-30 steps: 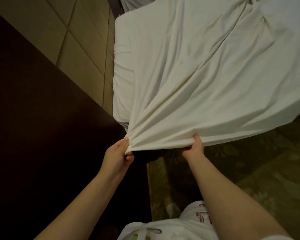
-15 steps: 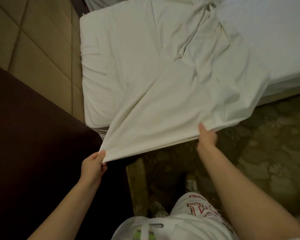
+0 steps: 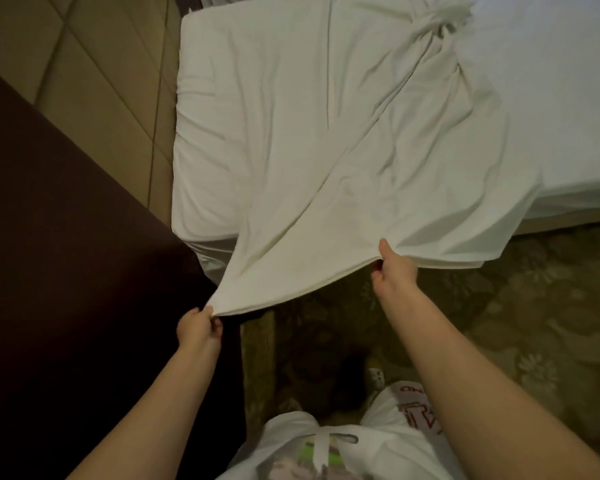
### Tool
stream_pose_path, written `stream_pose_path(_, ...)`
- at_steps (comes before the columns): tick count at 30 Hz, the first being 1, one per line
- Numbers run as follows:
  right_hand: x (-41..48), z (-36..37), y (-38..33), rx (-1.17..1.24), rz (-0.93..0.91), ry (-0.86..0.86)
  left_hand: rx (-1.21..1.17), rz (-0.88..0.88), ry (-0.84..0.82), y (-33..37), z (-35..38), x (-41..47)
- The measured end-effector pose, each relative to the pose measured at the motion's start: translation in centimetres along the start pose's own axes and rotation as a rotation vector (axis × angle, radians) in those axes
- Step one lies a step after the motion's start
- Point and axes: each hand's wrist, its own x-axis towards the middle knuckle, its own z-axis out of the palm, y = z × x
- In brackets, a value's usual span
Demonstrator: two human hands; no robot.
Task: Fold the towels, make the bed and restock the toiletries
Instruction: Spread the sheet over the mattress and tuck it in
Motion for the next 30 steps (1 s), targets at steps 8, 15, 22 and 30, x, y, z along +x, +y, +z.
stream_pose_path(8, -0.6, 0.4, -0.4, -0.095, 0.041, -0.086, -0.411, -0.675, -0.492, -10.4, 9.7, -11.3)
stream_pose_path(15, 2.5, -1.8, -1.9, -0.129, 0.125, -0.172, -0.529, -0.456, -0.435, -10.5, 18.6, -16.3)
stream_pose_path(22, 6.7, -2.2, -4.9, 0.152, 0.415, -0.159, -0.49, -0.24, -0.266, -10.3, 19.2, -17.9)
stream_pose_path(30, 13.9, -4.0, -12.1, 0.248, 0.313, -0.05, -0.426, -0.114, -0.254, -8.3, 18.6, -18.5)
